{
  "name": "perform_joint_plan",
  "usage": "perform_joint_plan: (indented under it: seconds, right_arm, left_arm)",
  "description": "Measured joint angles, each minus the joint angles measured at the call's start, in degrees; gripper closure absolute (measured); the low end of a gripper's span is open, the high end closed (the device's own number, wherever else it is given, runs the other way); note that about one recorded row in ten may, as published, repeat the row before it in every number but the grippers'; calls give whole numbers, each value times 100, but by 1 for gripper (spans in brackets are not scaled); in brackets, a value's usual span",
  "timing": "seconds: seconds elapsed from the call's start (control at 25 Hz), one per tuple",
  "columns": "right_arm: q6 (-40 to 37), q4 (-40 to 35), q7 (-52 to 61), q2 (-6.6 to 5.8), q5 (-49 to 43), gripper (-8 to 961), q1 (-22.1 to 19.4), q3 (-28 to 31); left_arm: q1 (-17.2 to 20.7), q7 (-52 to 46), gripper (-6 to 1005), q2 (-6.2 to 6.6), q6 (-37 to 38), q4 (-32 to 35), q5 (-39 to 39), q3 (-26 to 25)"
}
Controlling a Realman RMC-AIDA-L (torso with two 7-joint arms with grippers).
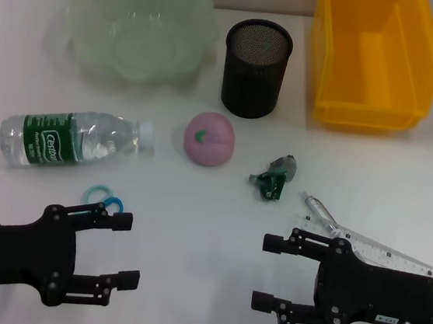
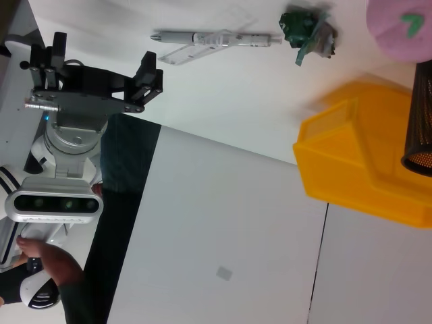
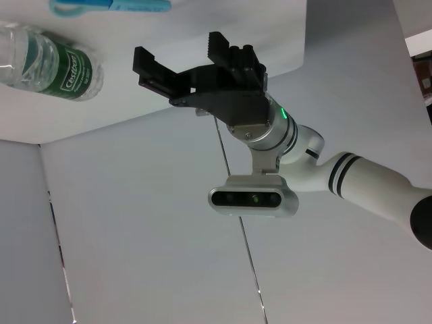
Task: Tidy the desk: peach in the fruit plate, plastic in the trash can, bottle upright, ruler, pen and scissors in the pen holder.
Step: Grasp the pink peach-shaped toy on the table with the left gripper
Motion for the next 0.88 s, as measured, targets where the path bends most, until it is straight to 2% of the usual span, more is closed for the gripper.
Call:
perform_joint_plan:
  seconds: [0.52,0.88]
  right_arm:
    - [-24,-5,8,10,0,183,-7,39]
    - [3,5,-28,25,49,182,-37,54]
  left_arm:
    - [-34,40,205,-3,-18,0,-8,-8]
    - [-131,58,216,-81,-29,55,-42,-452]
